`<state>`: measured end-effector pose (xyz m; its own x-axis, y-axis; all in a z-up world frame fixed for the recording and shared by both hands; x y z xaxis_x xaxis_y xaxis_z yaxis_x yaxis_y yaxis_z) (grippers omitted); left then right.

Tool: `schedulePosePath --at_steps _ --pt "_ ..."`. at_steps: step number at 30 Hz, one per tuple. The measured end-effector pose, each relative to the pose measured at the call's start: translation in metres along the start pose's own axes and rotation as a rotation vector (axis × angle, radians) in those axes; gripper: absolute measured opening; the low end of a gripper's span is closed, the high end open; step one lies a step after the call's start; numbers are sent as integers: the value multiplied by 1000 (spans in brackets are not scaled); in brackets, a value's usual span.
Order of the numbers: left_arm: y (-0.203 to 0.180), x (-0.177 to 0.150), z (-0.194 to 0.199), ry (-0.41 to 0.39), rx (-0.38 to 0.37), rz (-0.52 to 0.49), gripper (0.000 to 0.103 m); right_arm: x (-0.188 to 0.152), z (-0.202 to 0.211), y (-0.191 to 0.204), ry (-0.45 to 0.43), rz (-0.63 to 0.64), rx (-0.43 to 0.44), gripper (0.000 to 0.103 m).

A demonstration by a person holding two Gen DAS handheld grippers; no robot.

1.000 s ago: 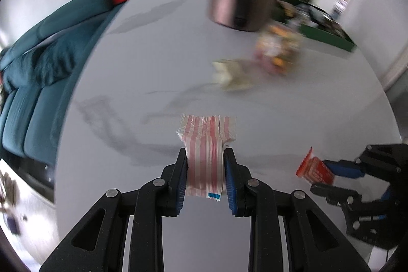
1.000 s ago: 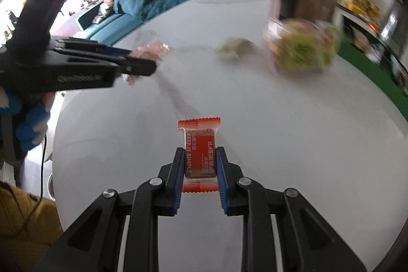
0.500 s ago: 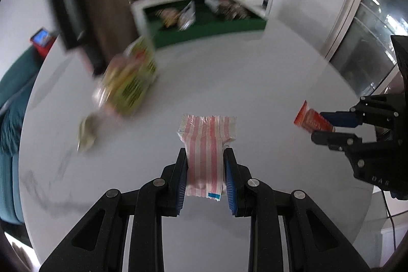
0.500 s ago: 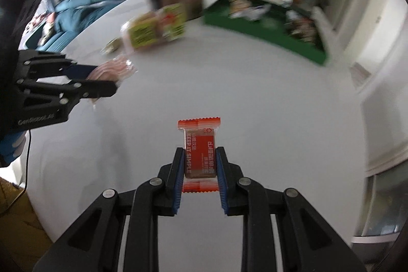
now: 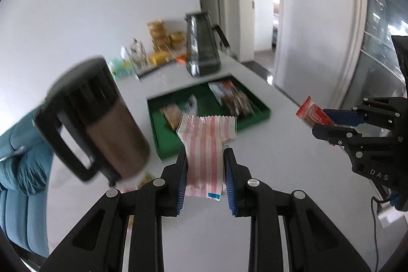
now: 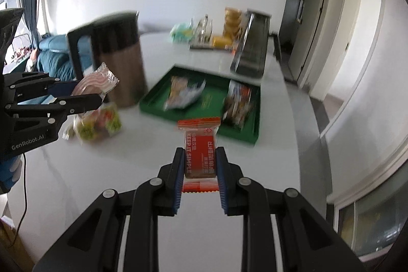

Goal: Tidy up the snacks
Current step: 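Carry the pink-striped bag and red-orange bar over to the green tray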

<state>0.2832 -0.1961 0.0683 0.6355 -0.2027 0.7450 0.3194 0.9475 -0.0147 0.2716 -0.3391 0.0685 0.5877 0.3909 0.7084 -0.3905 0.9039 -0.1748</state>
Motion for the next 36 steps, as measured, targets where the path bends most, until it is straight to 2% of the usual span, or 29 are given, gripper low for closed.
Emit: schedulePosePath --at_steps 9,19,28,36 --pt "28 61 -11 -99 106 13 23 74 -28 -21 -121 -9 7 0" --pt "45 93 -50 -134 169 51 23 120 -73 -39 -184 -36 17 0" --pt "57 103 -99 -124 213 118 23 121 -134 -50 -162 -107 23 0" --pt "72 89 -161 -60 230 215 23 102 -189 -46 -103 -140 11 0"
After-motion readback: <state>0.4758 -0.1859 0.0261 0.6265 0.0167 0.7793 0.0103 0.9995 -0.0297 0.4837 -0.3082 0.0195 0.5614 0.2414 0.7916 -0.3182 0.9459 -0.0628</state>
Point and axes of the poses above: each gripper's, at about its wrist camera, not at the fingertips, and z roughly against the way its jaws point, y to its left, x to its top, the point moved 7 cm from there along -z, roughly the way its jaws point, and after that the axes turned 8 degrees about -x, right-handed, at the moved point
